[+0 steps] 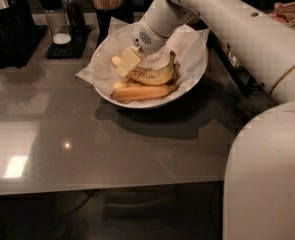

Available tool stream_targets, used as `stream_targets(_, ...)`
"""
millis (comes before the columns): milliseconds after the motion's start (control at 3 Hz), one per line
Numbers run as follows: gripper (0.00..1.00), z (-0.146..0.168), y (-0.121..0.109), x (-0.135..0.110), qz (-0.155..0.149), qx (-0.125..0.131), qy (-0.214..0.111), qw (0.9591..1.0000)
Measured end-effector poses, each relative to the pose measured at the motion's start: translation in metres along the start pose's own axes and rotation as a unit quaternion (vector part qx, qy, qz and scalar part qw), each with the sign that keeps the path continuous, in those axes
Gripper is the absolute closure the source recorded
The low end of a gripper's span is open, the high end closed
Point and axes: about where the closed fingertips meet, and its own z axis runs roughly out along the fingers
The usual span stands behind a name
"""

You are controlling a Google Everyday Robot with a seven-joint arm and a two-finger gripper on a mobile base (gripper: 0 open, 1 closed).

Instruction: Pick banana from white bowl

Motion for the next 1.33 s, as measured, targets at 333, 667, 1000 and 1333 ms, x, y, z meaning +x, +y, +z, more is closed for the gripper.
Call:
stream_targets(333,0.69,0.001,-0.002,0.002,0.006,0.014,0.016,0.9997)
stream_targets(667,0.92,-0.001,-0.003,0.003,0.009,0.019,0.011,0.9997)
stream_targets(1000,1.0,-0.021,0.003,0.003,-0.002,0.017,-0.031,0.9994)
stream_targets(1333,1.0,-0.054,0.014,0.007,-0.014,0.032,-0.053,0.998)
